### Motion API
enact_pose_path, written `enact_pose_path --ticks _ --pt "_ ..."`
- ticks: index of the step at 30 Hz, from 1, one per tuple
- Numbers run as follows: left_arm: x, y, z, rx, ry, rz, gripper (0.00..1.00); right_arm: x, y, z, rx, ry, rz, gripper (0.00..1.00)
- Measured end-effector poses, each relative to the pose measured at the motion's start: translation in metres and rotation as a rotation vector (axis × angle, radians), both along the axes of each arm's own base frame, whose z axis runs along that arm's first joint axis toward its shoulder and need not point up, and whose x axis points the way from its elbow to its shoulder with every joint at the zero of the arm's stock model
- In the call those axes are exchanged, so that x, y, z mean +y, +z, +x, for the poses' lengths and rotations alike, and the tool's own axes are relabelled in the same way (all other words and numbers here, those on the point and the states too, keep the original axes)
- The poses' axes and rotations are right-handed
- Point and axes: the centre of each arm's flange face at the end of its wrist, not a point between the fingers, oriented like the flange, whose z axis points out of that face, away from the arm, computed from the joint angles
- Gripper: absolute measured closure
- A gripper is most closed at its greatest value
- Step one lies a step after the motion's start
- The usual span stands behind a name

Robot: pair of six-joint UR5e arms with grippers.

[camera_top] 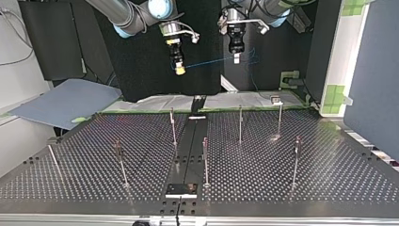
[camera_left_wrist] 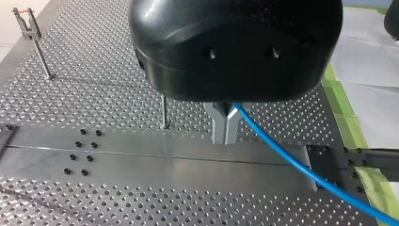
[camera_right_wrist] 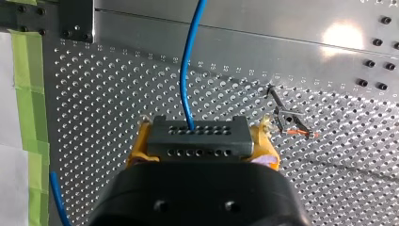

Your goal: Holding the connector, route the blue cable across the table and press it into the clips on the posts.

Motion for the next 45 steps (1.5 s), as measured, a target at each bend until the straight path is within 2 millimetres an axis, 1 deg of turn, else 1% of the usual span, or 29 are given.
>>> enact_pose_path --ticks 12,14,17,21,24,30,32,41,44,45 --pt "0.000 0.000 0.000 0.001 0.000 0.001 1.00 0.000 0.000 0.000 0.000 0.000 0.000 1.00" --pt "0.002 -0.004 -0.004 0.007 0.001 0.012 1.00 0.000 0.001 0.001 0.000 -0.001 -0.002 1.00" --pt "0.006 -0.005 -0.012 0.022 -0.005 0.025 1.00 -0.004 0.010 0.005 -0.007 -0.003 -0.012 1.00" --pt "0.009 0.000 -0.019 0.033 -0.020 0.021 1.00 -0.009 0.033 0.017 -0.047 0.008 -0.022 1.00" --pt "0.010 0.008 -0.016 0.030 -0.015 0.015 1.00 -0.014 0.052 0.026 -0.080 0.028 -0.029 1.00" --pt "0.011 0.030 0.001 0.000 0.039 0.003 1.00 -0.019 0.091 0.042 -0.121 0.081 -0.052 1.00" --pt "0.012 0.039 0.008 -0.013 0.060 -0.006 1.00 -0.019 0.101 0.045 -0.127 0.097 -0.057 1.00" --pt "0.011 0.087 0.038 -0.087 0.164 -0.070 1.00 -0.017 0.150 0.051 -0.166 0.149 -0.063 1.00" --pt "0.013 0.103 0.047 -0.108 0.198 -0.084 1.00 -0.016 0.168 0.053 -0.182 0.160 -0.068 1.00" --pt "0.014 0.107 0.050 -0.115 0.209 -0.088 1.00 -0.017 0.176 0.054 -0.191 0.165 -0.072 1.00"
